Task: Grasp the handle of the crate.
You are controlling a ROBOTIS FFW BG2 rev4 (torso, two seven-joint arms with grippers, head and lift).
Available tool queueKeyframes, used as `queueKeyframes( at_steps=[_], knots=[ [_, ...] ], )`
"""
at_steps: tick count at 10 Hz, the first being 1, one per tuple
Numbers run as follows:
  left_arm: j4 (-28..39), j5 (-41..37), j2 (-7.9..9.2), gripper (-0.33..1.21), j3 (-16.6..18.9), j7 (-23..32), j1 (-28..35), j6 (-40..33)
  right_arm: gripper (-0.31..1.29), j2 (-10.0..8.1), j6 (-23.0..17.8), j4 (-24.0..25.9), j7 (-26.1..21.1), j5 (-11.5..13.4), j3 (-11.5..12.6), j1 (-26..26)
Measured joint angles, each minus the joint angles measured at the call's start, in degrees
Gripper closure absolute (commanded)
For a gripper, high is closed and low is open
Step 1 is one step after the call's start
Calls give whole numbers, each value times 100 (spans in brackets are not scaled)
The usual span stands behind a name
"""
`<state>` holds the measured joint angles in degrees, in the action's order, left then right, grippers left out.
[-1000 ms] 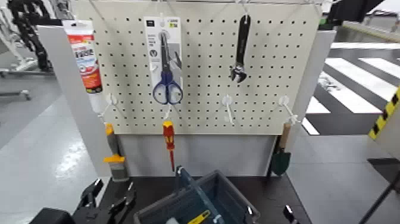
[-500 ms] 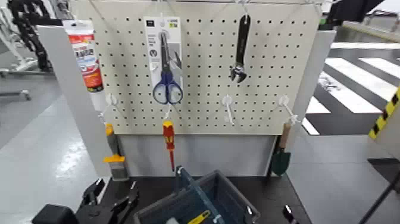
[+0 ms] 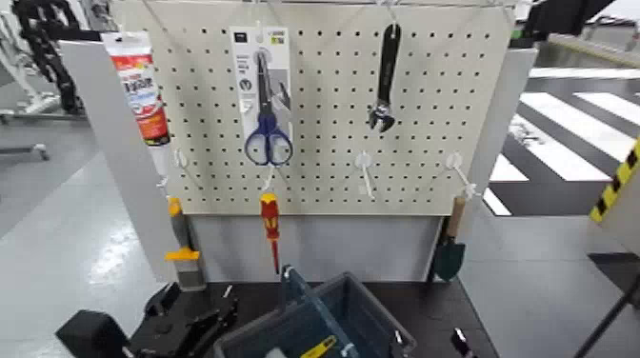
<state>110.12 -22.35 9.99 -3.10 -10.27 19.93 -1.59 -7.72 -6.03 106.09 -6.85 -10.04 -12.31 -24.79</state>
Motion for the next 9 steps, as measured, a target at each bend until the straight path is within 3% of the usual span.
queueKeyframes(
  at_steps=[3, 6, 9],
  knots=[
    [1, -1296, 193, 14, -104, -471, -354, 892, 15, -7, 66, 23, 15, -6, -8, 5],
    [-28, -2476, 282, 14, -130, -487, -460, 1504, 15, -16, 127, 50, 29, -6, -8, 10],
    [-89, -3798, 546, 14, -148, -424, -542, 2233, 15, -36, 181, 77, 44, -14, -8, 11]
  ],
)
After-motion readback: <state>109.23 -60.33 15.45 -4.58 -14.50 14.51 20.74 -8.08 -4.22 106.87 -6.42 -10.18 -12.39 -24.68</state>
